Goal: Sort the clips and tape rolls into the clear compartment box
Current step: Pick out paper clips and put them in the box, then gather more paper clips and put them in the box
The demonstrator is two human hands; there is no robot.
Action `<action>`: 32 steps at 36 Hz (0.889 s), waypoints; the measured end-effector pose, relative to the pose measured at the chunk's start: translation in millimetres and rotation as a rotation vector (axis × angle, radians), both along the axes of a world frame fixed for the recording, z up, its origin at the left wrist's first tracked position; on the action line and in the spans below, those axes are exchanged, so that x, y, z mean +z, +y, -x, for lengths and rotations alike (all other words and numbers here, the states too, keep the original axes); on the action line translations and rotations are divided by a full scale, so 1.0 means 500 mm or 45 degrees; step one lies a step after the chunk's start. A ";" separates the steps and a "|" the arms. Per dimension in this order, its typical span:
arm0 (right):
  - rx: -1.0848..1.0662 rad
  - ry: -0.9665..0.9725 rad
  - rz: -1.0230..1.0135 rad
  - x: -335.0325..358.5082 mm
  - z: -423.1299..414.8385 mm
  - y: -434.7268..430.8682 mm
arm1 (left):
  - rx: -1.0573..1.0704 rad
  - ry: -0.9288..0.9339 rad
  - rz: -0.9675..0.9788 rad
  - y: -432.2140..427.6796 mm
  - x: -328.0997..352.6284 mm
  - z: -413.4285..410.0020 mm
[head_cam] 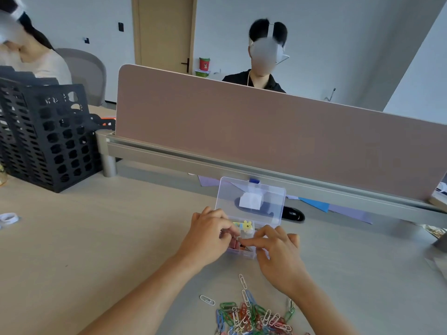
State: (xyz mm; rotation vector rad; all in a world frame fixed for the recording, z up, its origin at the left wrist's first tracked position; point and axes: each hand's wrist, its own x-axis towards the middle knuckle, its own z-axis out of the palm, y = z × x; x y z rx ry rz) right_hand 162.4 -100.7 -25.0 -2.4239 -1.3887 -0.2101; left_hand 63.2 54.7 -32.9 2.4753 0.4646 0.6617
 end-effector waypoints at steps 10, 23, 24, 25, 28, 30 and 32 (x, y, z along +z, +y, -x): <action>-0.024 0.318 -0.112 0.050 0.006 -0.035 | -0.051 -0.033 0.199 -0.016 0.035 0.013; -0.160 0.515 -0.123 0.026 0.050 -0.133 | -0.174 0.243 0.150 -0.077 0.025 0.111; -0.214 0.513 -0.150 0.017 0.054 -0.143 | -0.195 0.257 0.133 -0.083 0.020 0.119; -0.257 0.523 -0.184 0.008 0.061 -0.154 | -0.217 0.266 0.111 -0.092 0.015 0.129; -0.310 0.565 -0.246 -0.027 0.091 -0.177 | -0.252 0.259 0.021 -0.116 -0.008 0.149; -0.283 0.527 -0.222 -0.051 0.112 -0.183 | -0.273 0.304 -0.014 -0.131 -0.023 0.155; -0.247 0.488 -0.135 -0.062 0.134 -0.179 | -0.285 0.357 -0.002 -0.144 -0.030 0.154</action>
